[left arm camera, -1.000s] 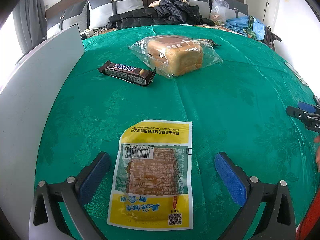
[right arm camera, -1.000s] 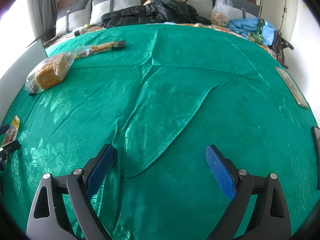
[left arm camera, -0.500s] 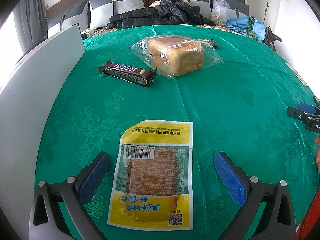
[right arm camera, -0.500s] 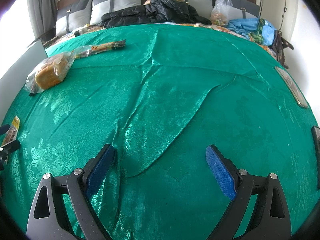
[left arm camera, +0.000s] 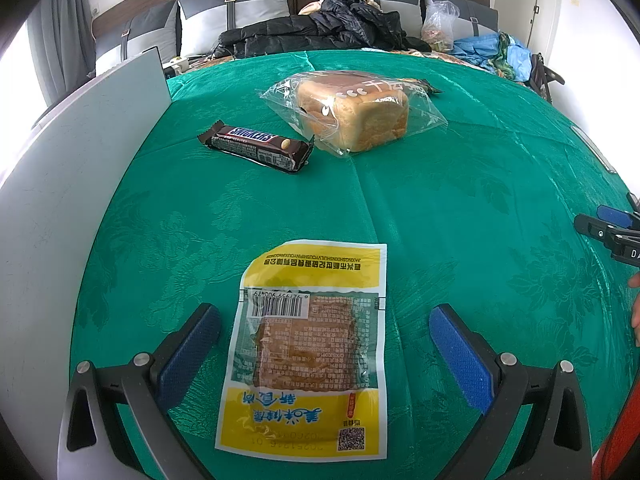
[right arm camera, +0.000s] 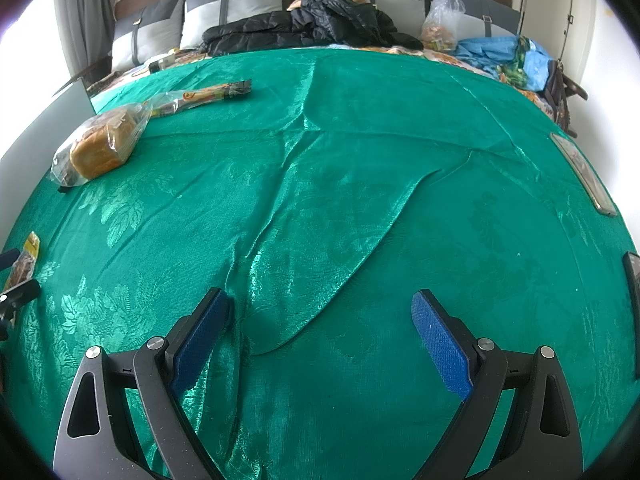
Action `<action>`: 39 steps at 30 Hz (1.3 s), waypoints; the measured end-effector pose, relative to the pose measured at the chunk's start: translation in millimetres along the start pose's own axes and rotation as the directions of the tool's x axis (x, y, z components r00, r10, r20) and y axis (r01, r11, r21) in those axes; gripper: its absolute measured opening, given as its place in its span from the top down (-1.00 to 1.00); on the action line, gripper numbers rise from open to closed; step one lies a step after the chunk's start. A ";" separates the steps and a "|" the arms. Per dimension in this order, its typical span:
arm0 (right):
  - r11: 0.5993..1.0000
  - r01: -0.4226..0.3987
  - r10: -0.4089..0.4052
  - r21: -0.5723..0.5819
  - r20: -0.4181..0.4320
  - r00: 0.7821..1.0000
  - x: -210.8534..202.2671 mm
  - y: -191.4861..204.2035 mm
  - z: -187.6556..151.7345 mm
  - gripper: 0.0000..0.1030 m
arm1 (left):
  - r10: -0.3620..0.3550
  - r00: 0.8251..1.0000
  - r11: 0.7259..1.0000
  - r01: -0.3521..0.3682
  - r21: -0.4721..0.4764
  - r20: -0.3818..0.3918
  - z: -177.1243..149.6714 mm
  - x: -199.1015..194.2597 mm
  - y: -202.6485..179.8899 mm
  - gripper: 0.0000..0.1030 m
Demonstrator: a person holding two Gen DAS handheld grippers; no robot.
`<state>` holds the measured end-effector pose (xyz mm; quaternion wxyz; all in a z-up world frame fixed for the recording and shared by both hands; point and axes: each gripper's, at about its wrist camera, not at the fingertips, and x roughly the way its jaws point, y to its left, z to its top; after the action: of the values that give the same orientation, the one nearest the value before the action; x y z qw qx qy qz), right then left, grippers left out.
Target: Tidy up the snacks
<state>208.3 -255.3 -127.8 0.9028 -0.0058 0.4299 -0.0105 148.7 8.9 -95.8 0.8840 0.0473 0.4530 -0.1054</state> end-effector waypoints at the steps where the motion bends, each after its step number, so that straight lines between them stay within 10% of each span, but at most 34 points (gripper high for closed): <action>1: 1.000 0.000 0.000 0.000 0.000 1.000 0.2 0.1 0.2 -0.84 | 0.000 1.000 1.000 0.000 0.000 0.000 0.0 0.0 0.1 -1.00; 12: 1.000 -0.005 0.005 -0.007 -0.007 1.000 2.4 0.6 2.0 -0.88 | 0.008 1.000 1.000 -0.008 -0.013 0.000 1.5 0.3 5.6 -1.00; 16: 0.997 -0.063 0.056 -0.036 -0.177 0.983 16.2 16.3 52.2 -0.81 | 0.010 1.000 1.000 -0.010 -0.017 0.000 2.0 0.8 7.2 -1.00; 23: 0.945 -0.290 0.260 -0.150 -0.189 0.947 19.4 151.4 176.8 -0.84 | 0.009 1.000 1.000 -0.009 -0.016 0.000 1.6 0.5 6.9 -1.00; 28: 0.924 -0.230 0.121 -0.304 -0.339 0.933 91.0 233.6 183.7 -0.84 | 0.010 1.000 1.000 -0.010 -0.016 0.000 1.4 0.4 6.8 -1.00; 32: 0.953 -0.247 0.179 -0.176 -0.329 0.927 98.9 219.9 178.8 -0.43 | 0.004 1.000 1.000 -0.004 -0.014 -0.002 1.8 0.8 8.5 -1.00; 39: 0.951 -0.287 0.243 -0.114 -0.296 0.924 34.9 140.7 126.0 -0.41 | 0.007 0.994 1.000 -0.009 -0.018 -0.107 -0.9 -4.8 19.6 -0.89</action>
<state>330.2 -115.3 -78.2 0.8232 -0.0160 0.5487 0.1447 149.7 28.8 -92.6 0.8592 0.0466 0.5005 -0.0950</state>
